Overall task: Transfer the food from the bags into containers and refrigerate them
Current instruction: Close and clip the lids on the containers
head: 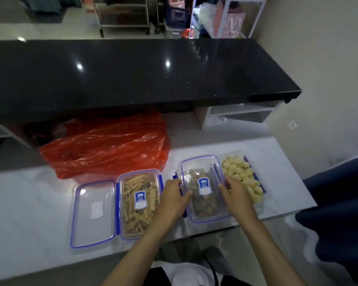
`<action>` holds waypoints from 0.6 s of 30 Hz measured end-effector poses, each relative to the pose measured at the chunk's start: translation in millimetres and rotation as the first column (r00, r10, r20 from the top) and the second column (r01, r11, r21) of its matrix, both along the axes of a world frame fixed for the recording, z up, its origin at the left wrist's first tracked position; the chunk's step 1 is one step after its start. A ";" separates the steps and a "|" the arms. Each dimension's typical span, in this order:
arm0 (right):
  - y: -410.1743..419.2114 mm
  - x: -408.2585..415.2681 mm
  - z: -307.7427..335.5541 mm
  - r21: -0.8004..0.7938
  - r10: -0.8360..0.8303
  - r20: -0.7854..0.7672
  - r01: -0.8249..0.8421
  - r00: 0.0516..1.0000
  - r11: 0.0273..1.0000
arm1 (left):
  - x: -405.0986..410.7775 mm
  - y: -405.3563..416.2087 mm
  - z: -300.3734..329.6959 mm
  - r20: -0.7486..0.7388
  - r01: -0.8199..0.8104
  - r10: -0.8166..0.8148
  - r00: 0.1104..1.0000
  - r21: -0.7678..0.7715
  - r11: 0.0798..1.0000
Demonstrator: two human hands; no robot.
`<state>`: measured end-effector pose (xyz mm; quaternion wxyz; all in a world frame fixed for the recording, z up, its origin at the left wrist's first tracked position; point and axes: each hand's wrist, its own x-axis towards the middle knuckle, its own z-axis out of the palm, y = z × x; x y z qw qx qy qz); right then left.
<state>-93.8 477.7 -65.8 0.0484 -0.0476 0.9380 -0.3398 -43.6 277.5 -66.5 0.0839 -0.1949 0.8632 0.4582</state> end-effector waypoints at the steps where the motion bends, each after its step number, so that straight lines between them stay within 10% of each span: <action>1: 0.2 -3.0 -0.6 0.031 0.023 0.006 -0.023 1.000 0.999 | -2.3 0.7 0.5 0.012 -0.009 0.009 1.000 -0.011 1.000; 18: -0.4 -38.7 -1.6 0.160 0.233 0.177 -0.261 0.956 0.952 | -22.3 -9.2 -6.6 0.311 -0.133 0.112 0.944 0.046 0.990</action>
